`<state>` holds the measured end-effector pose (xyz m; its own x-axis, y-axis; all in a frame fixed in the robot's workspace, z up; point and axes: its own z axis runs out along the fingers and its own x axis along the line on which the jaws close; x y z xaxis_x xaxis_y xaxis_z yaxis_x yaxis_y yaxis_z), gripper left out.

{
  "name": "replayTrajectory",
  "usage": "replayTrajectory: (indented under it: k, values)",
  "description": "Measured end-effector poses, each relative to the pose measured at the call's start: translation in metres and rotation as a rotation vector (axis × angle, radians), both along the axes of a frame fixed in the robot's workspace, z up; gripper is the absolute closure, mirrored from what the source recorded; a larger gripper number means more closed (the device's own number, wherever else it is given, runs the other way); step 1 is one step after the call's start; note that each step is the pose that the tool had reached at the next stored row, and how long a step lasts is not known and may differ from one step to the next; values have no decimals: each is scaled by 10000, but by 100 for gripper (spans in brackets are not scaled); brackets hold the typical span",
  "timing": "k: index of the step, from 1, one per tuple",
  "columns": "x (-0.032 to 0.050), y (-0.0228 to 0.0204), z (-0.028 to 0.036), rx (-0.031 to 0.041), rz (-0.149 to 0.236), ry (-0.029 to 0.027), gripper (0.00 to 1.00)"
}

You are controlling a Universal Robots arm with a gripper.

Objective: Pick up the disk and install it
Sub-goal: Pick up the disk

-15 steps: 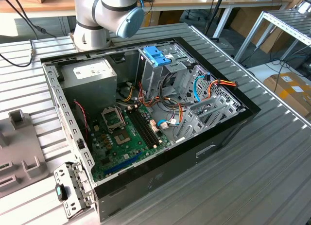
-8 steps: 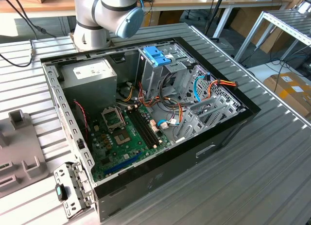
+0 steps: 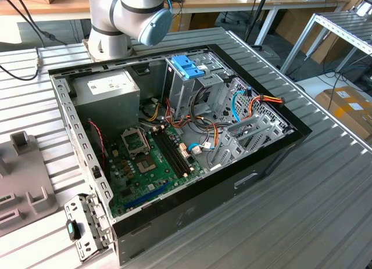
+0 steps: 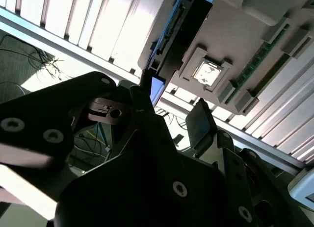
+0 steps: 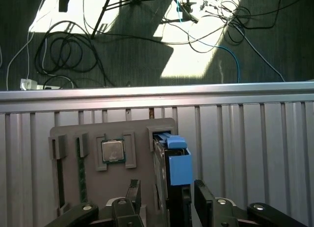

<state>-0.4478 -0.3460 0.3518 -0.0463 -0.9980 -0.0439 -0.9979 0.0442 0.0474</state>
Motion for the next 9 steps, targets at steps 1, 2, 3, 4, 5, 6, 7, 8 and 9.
replayTrajectory:
  k: [1,2,3,4,5,6,7,8,9]
  values:
    - [0,0,-2,0,0,0,44]
    - [0,0,-4,0,-1,0,44]
    - [0,0,-6,1,0,-1,44]
    - [0,0,-8,1,-1,0,44]
    - [0,0,-11,0,0,-1,44]
    - [0,0,-12,0,0,0,44]
    - [0,0,-15,0,-1,0,44]
    - [0,0,-16,0,0,0,44]
    - [0,0,-18,0,0,-1,44]
